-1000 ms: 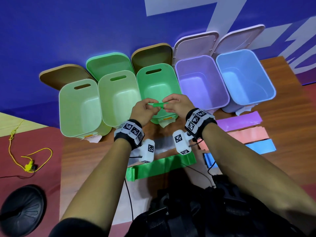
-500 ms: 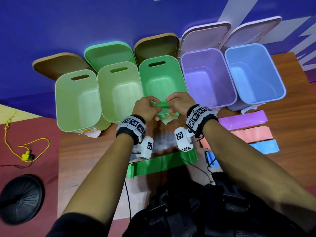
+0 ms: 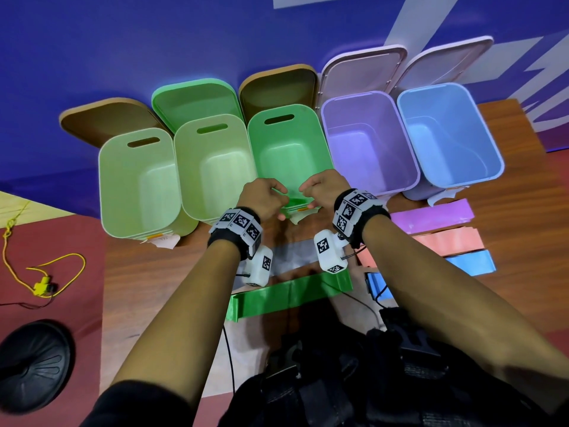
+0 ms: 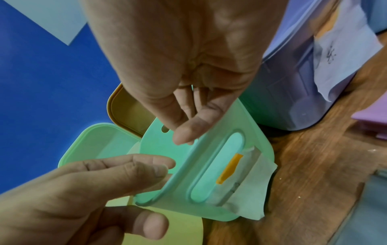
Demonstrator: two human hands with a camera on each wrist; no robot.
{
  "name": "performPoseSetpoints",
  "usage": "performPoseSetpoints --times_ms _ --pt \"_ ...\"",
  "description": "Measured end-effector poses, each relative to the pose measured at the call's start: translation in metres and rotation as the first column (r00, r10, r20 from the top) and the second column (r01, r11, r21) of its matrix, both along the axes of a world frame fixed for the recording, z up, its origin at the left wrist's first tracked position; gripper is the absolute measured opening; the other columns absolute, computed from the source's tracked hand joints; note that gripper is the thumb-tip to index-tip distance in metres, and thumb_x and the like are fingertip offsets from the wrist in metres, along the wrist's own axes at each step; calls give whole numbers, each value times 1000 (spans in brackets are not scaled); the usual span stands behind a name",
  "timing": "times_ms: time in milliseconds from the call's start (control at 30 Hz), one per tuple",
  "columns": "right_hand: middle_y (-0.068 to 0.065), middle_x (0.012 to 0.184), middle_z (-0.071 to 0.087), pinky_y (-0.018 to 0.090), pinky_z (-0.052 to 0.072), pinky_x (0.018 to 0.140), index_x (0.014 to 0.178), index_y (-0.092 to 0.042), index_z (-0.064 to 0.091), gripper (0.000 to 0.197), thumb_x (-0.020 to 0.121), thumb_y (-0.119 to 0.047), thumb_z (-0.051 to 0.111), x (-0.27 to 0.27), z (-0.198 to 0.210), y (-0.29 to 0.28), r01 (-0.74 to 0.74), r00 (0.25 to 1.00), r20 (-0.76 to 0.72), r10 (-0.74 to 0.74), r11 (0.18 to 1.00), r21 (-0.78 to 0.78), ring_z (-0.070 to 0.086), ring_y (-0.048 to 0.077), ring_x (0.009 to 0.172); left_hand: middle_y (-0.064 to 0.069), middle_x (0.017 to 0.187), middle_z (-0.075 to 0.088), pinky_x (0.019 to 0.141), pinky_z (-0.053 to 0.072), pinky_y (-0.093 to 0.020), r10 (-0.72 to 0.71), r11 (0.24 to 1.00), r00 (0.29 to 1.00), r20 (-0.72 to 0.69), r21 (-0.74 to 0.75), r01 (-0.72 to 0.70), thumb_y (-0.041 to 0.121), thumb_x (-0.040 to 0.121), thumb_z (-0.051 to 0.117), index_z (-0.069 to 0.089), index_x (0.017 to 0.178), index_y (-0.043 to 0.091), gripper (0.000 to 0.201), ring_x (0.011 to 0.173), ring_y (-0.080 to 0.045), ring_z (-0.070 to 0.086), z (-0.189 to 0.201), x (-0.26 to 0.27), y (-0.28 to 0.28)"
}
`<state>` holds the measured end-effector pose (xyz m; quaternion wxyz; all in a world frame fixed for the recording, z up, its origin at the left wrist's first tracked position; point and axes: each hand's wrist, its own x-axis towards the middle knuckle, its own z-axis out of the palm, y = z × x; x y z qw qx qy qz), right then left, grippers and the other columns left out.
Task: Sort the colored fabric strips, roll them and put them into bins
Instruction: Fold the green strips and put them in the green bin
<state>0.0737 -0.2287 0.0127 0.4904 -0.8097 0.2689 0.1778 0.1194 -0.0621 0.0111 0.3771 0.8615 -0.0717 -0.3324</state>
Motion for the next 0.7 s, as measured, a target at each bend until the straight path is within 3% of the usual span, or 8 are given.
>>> performPoseSetpoints --times_ms 100,167,333,567,700 --pt "-12 86 66 34 61 79 88 -20 76 18 89 -8 63 -4 -4 0 45 998 48 -47 998 38 71 13 65 -4 84 76 85 57 -31 1 1000 1000 20 -15 0 12 86 66 67 88 25 12 61 -16 73 1 -4 0" --pt "-4 89 69 41 62 81 84 -19 76 18 86 -5 65 -8 -4 0 63 995 78 -69 995 81 72 18 74 -4 86 76 84 58 -31 -5 1000 999 51 -21 6 11 86 67 67 86 24 13 62 -17 73 3 -7 1" --pt "5 100 72 32 62 78 81 -22 75 20 84 -5 64 -17 3 4 68 986 139 -91 985 162 70 19 94 -4 93 72 71 62 -35 49 996 995 88 -83 -41 8 87 66 70 97 11 11 67 -18 73 12 -19 6" --pt "12 92 73 23 55 67 79 -21 71 20 88 -4 64 -41 13 14 33 970 228 -81 978 207 68 12 75 2 79 73 78 60 -38 39 998 974 223 -65 -25 10 81 67 72 83 24 15 74 -20 70 16 -42 14" --pt "12 77 69 19 55 62 82 -10 71 13 88 1 65 -64 8 19 40 971 220 -96 968 247 64 10 65 -3 77 72 76 59 -37 7 1000 972 234 -28 0 5 81 61 73 85 15 17 71 -21 65 14 -65 20"
